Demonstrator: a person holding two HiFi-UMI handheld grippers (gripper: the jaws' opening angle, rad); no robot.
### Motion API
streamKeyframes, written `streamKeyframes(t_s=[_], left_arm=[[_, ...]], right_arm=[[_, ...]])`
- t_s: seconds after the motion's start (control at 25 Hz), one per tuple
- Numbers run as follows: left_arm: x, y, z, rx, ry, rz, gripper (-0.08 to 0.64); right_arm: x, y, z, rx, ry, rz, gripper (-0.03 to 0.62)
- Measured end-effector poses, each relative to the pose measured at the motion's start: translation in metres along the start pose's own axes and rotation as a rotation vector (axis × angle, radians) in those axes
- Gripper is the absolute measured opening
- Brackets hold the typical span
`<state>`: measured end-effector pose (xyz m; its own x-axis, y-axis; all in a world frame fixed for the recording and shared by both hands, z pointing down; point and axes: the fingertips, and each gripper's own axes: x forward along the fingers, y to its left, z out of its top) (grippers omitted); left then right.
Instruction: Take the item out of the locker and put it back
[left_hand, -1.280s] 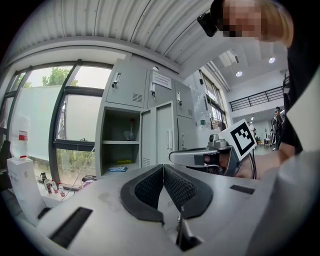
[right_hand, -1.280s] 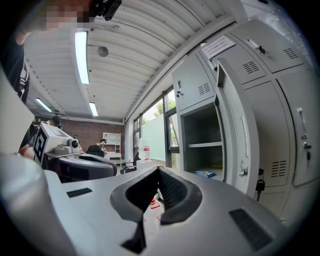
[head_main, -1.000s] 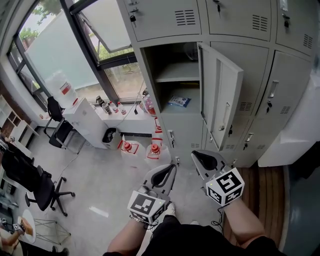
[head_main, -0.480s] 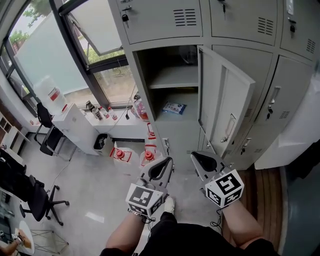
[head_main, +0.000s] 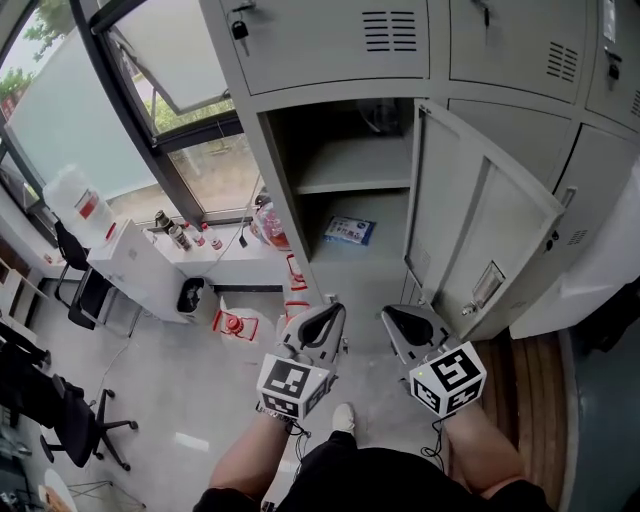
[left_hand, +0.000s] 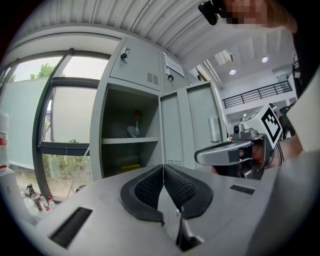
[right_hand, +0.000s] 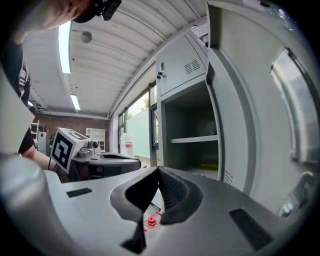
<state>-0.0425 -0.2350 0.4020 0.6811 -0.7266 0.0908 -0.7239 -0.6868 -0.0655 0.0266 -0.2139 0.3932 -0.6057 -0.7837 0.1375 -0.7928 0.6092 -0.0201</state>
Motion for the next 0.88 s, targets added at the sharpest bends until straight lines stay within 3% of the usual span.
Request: streamKeyframes(t_s=[0.44, 0.88], left_arm=[[0.069, 0.057, -0.020, 0.125, 0.072, -0.035, 0.017], [0.123, 0.077, -0.061, 0.269, 0.185, -0.095, 0.018]], right_arm=[[0.048, -0.031, -0.009, 0.022, 0.043, -0.077, 0.052], [0.073, -0.052, -0.019, 0.060, 0.062, -0.151, 0.052]])
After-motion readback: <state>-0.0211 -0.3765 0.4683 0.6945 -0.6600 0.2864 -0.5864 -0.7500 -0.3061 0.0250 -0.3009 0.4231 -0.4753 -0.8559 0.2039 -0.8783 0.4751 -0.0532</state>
